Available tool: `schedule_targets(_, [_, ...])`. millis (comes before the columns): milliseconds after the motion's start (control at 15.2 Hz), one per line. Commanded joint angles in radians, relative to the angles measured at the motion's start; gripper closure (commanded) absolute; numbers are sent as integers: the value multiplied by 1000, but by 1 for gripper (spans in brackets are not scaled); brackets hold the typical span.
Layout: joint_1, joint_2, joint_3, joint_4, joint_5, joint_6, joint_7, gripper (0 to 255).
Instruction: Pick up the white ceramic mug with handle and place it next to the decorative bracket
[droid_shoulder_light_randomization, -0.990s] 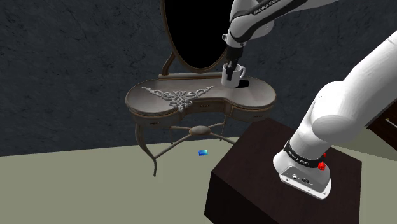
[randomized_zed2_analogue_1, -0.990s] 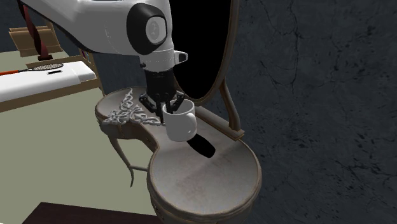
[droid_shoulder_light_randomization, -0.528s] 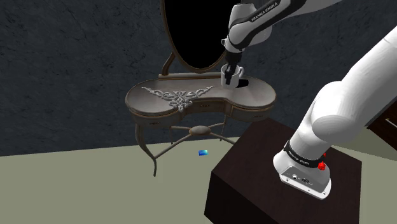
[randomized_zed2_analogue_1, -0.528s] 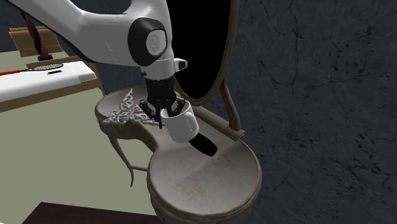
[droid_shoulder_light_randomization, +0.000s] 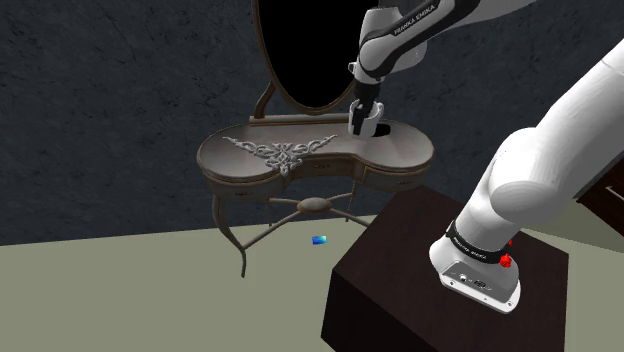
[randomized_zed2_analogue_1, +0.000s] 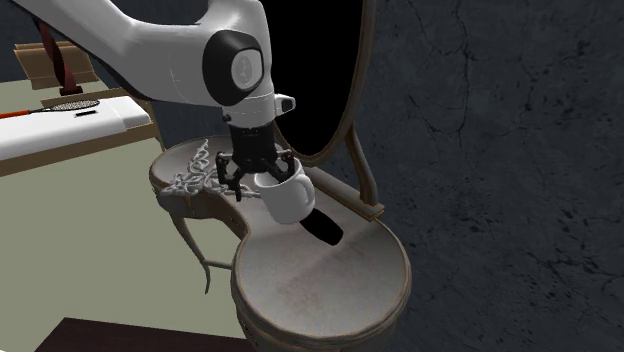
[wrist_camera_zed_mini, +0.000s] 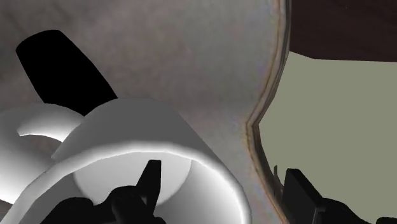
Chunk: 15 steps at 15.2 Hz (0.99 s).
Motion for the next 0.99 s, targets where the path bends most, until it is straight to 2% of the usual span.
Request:
schedule_targets(0, [0, 1, -1, 0, 0, -1, 0, 0])
schedule_targets(132, [-1, 0, -1, -6, -1, 4, 0, 0])
schedule_targets(396, [-4, -75, 14, 63, -16, -137, 15, 0])
schedule_targets(924, [-4, -75, 15, 63, -15, -137, 15, 0])
